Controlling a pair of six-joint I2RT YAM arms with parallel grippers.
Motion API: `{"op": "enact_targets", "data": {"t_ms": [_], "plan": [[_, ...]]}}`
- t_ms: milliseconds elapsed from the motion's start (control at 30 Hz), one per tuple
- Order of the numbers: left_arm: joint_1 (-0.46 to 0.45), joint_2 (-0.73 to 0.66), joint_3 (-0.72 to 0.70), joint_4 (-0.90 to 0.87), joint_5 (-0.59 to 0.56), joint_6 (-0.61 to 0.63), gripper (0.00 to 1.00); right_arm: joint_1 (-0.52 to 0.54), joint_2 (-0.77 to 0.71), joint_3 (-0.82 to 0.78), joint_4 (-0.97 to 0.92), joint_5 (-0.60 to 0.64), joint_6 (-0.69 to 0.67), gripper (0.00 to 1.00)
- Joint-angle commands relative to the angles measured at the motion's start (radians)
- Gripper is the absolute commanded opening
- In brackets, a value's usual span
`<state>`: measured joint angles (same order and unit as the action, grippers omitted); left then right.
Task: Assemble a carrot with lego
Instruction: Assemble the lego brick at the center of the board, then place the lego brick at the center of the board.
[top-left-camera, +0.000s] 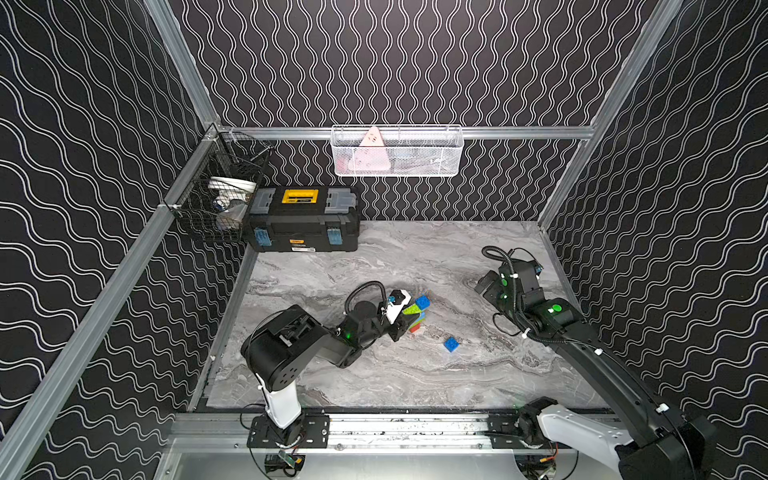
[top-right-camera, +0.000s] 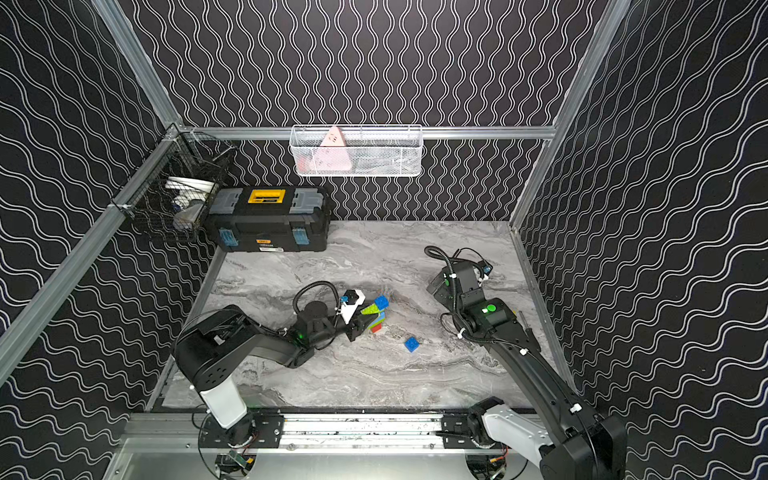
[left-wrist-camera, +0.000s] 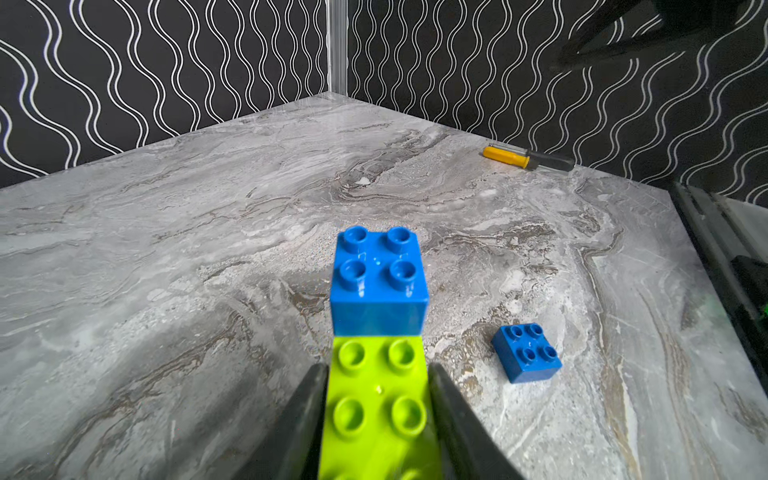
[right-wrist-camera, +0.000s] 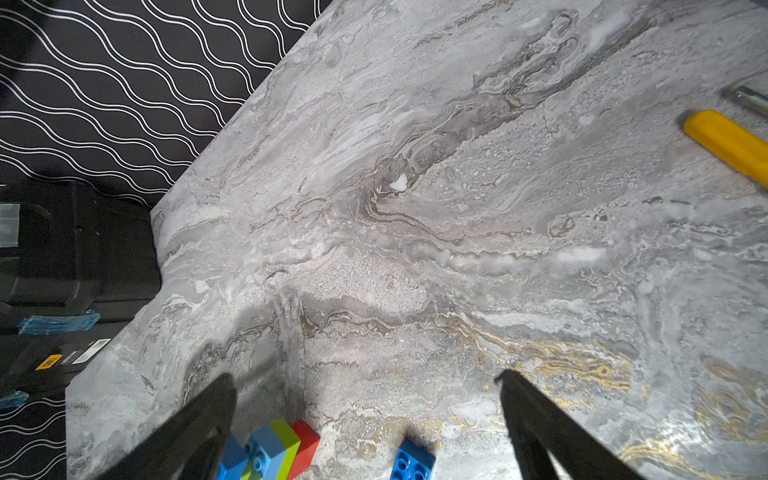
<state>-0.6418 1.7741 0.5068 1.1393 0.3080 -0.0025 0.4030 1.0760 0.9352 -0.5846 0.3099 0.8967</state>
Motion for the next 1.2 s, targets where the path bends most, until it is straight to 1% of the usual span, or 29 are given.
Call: {"op": "enact_targets", "data": {"t_ms": [0,167,267,367,400,467,500,567,600,667,700,733,767,800,833,867,933,1033,1100,1167], "plan": [[-0.002,-0.006,-0.004,0.004,-0.007,0.030,0.48,-0.001,0.005,-0.005,0.050,-0.010,0.023,1.00],[-0.004,-0.014,-0.007,0.008,-0.006,0.042,0.57,-0.001,0.009,-0.012,0.062,-0.021,0.018,1.00],[-0.005,-0.034,-0.010,-0.001,0.007,0.062,0.62,-0.001,0.018,-0.006,0.034,-0.017,-0.004,1.00],[-0.005,-0.058,-0.007,-0.027,0.024,0.078,0.66,-0.001,-0.004,-0.033,0.053,-0.009,-0.019,1.00],[-0.005,-0.065,-0.008,-0.033,0.035,0.081,0.69,-0.001,-0.014,-0.045,0.064,-0.012,-0.011,1.00],[-0.005,-0.096,-0.003,-0.077,0.079,0.096,0.75,-0.002,-0.017,-0.055,0.061,-0.010,0.040,1.00],[-0.005,-0.129,0.007,-0.131,0.109,0.111,0.78,-0.004,-0.010,-0.042,0.042,-0.018,0.072,1.00],[-0.005,-0.223,0.027,-0.281,0.171,0.138,0.89,-0.004,0.024,0.024,-0.072,-0.011,0.189,1.00],[0.000,-0.266,0.052,-0.372,0.199,0.136,0.92,-0.004,0.046,0.058,-0.125,-0.036,0.238,1.00],[0.048,-0.299,0.178,-0.682,0.229,0.087,0.99,0.022,0.074,0.089,-0.147,-0.111,0.320,1.00],[0.094,-0.315,0.212,-0.755,0.261,0.042,0.99,0.043,0.090,0.105,-0.156,-0.129,0.361,1.00],[0.135,-0.342,0.237,-0.822,0.282,0.013,0.99,0.116,0.124,0.140,-0.189,-0.118,0.413,1.00],[0.162,-0.359,0.288,-0.933,0.263,0.002,0.99,0.162,0.160,0.176,-0.229,-0.091,0.450,1.00],[0.194,-0.368,0.361,-1.104,0.196,-0.001,0.99,0.224,0.212,0.236,-0.280,-0.065,0.493,1.00],[0.232,-0.377,0.411,-1.229,0.120,-0.001,0.99,0.290,0.265,0.281,-0.309,-0.043,0.528,0.99],[0.277,-0.390,0.438,-1.303,0.092,-0.006,0.99,0.345,0.310,0.317,-0.317,-0.023,0.552,0.98],[0.395,-0.422,0.492,-1.457,0.037,-0.026,0.99,0.431,0.427,0.416,-0.363,0.015,0.588,0.97],[0.517,-0.436,0.552,-1.614,-0.082,-0.020,0.99,0.474,0.567,0.526,-0.453,0.080,0.629,0.95],[0.581,-0.451,0.551,-1.642,-0.090,-0.011,0.99,0.479,0.629,0.569,-0.481,0.096,0.639,0.95],[0.614,-0.459,0.544,-1.647,-0.093,-0.008,0.99,0.482,0.666,0.583,-0.451,0.084,0.633,0.93]]}}
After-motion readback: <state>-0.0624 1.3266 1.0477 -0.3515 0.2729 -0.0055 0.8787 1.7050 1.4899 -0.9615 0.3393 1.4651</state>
